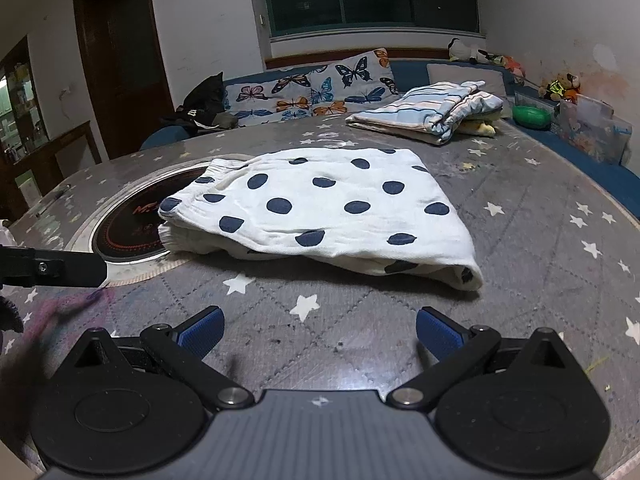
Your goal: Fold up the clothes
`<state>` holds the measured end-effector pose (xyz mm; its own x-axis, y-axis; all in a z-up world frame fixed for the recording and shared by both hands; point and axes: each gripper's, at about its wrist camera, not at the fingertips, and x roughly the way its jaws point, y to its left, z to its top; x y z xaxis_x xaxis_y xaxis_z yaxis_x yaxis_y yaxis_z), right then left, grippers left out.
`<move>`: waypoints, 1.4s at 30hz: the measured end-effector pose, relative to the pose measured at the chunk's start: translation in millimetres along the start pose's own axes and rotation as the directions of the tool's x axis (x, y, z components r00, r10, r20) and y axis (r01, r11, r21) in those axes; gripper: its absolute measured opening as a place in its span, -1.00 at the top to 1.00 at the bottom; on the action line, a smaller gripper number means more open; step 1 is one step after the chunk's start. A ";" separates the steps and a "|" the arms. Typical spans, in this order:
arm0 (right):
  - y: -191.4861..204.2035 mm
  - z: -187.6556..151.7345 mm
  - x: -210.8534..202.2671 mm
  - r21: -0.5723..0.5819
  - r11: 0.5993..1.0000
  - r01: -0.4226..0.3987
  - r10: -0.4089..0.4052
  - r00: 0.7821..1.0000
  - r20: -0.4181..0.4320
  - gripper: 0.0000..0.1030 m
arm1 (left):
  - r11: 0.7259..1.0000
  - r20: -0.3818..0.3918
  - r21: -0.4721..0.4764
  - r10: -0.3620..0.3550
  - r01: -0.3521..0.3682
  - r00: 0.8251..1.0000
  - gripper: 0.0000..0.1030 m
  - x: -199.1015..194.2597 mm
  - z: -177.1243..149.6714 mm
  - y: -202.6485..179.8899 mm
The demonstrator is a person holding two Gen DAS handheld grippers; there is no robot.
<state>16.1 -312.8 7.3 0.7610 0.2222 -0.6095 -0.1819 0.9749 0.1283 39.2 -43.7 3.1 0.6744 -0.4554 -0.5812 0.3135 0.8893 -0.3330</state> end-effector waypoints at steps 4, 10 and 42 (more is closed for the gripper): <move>0.4 -0.8 -1.3 0.006 1.000 0.002 -0.002 1.000 0.004 -1.00 | 1.000 0.007 -0.004 -0.011 0.011 1.000 -1.00 -1.3 -0.8 -2.3; 2.1 -3.0 -1.8 0.016 1.000 0.009 -0.009 1.000 0.005 -1.00 | 1.000 -0.009 0.030 -0.006 0.006 1.000 -1.00 1.0 -5.5 -10.9; -3.6 -12.4 -2.8 0.079 0.997 0.023 -0.023 1.000 0.001 -1.00 | 0.995 -0.044 0.096 0.015 -0.011 0.999 -1.00 13.1 -11.6 -30.6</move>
<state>7.0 -317.0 -1.1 0.7653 0.1999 -0.6118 -0.1150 0.9777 0.1755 30.7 -77.4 -2.9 0.6494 -0.4432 -0.6180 0.3690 0.8942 -0.2535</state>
